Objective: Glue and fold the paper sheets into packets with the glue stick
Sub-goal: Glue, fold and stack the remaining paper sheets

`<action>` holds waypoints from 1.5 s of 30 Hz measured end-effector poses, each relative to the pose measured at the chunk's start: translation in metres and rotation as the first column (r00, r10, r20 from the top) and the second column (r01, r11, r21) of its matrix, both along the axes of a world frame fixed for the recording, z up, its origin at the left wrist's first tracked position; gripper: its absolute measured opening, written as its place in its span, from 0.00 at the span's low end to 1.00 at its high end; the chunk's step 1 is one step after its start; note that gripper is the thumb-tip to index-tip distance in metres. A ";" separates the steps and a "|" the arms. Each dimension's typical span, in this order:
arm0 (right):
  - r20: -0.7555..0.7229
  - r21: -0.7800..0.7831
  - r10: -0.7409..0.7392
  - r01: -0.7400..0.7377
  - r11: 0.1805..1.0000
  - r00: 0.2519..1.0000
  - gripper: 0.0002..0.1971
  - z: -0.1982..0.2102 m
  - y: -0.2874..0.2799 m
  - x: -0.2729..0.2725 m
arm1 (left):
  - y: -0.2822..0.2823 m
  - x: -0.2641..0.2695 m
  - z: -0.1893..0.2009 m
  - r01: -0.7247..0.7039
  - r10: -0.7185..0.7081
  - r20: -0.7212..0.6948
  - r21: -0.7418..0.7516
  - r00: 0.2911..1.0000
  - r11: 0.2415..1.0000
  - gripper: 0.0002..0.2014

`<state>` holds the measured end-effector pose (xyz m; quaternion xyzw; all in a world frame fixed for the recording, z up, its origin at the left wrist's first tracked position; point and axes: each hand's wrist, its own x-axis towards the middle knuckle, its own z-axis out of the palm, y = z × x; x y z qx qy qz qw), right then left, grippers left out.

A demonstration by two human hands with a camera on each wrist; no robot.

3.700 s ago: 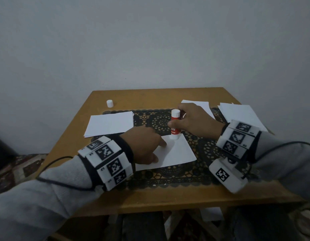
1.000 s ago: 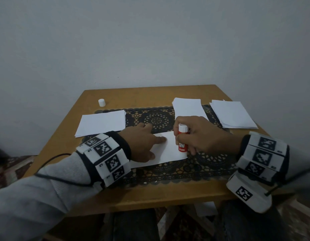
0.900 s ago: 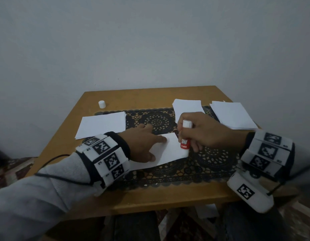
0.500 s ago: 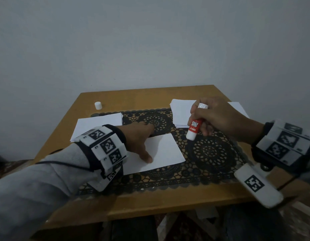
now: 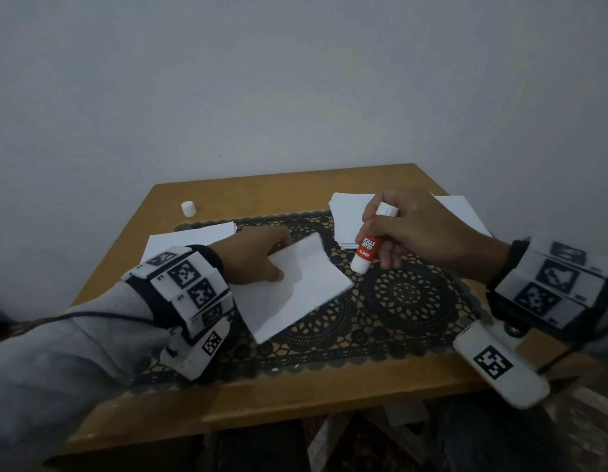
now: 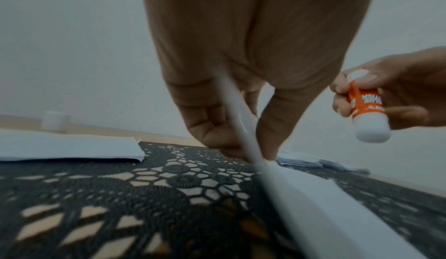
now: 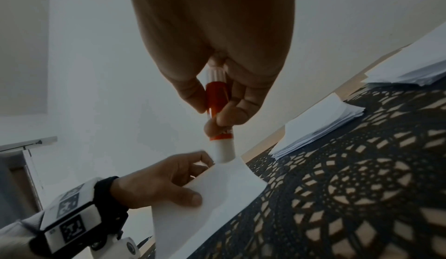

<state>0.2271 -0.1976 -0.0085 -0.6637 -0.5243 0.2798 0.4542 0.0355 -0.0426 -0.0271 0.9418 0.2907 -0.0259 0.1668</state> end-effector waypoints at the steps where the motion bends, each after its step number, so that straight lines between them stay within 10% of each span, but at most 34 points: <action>1: 0.007 0.006 0.007 -0.007 1.000 1.000 0.05 0.000 0.001 -0.001 | 0.000 -0.002 0.001 -0.023 0.026 0.060 -0.036 0.998 0.999 0.22; 4: 0.069 0.030 0.029 -0.032 0.999 0.997 0.09 0.001 0.004 -0.004 | -0.002 -0.009 0.006 -0.016 0.032 0.160 -0.099 0.987 0.995 0.38; 9: 0.402 0.029 0.037 -0.053 0.998 0.915 0.17 -0.002 0.018 -0.010 | -0.005 -0.013 -0.003 -0.115 0.121 0.075 -0.085 0.990 0.990 0.19; 14: 0.584 0.010 0.040 -0.056 0.998 0.811 0.25 0.000 0.039 -0.010 | -0.013 -0.015 -0.009 -0.185 0.184 -0.024 -0.055 0.983 0.981 0.25; 45: 0.641 -0.122 0.152 -0.096 0.988 0.752 0.08 -0.029 0.065 -0.026 | -0.015 -0.015 -0.012 -0.125 0.119 -0.088 -0.074 0.989 0.989 0.29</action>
